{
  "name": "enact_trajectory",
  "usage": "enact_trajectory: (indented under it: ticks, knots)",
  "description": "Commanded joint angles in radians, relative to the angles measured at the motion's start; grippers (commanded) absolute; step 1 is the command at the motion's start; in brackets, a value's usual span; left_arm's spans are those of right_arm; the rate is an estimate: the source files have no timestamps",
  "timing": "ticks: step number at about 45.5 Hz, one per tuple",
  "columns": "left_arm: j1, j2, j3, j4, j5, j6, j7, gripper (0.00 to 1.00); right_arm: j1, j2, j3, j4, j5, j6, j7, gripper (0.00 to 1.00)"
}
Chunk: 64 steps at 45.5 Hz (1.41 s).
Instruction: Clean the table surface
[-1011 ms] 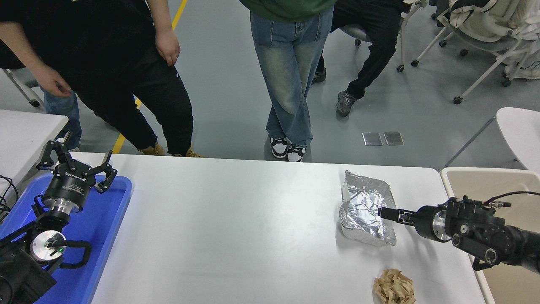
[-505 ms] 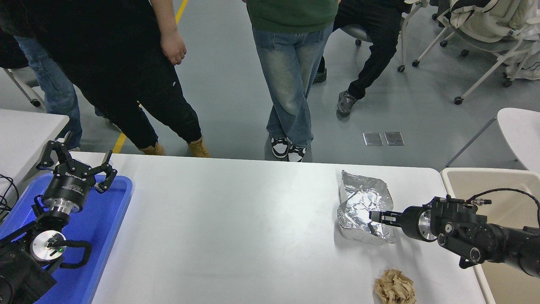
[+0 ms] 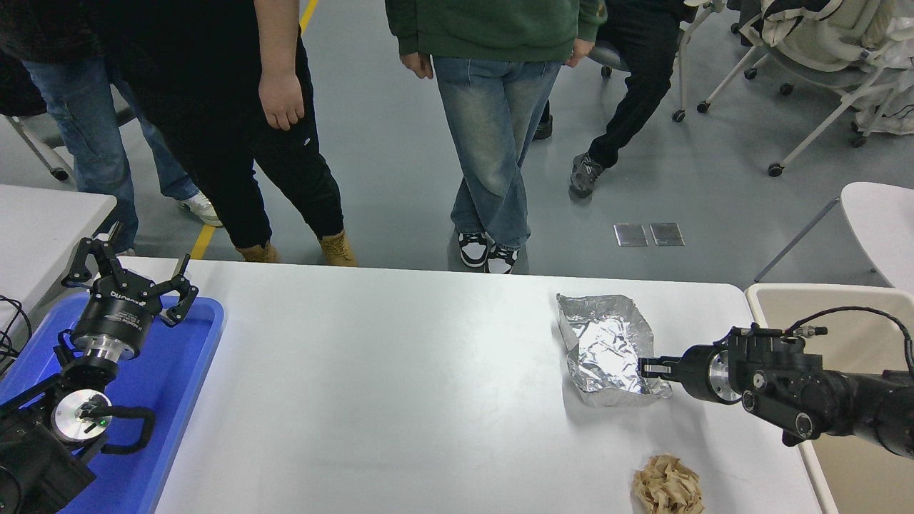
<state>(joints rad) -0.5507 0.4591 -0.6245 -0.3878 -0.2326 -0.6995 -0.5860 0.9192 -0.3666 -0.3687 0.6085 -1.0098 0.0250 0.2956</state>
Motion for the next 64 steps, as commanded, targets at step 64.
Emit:
enact_trajectory:
  ticks: [64]
  knots:
    - [0.000, 0.001, 0.000, 0.000, 0.001, 0.000, 0.000, 1.00, 0.533, -0.994, 0.091, 0.648, 0.033, 0.437, 0.030, 0.00]
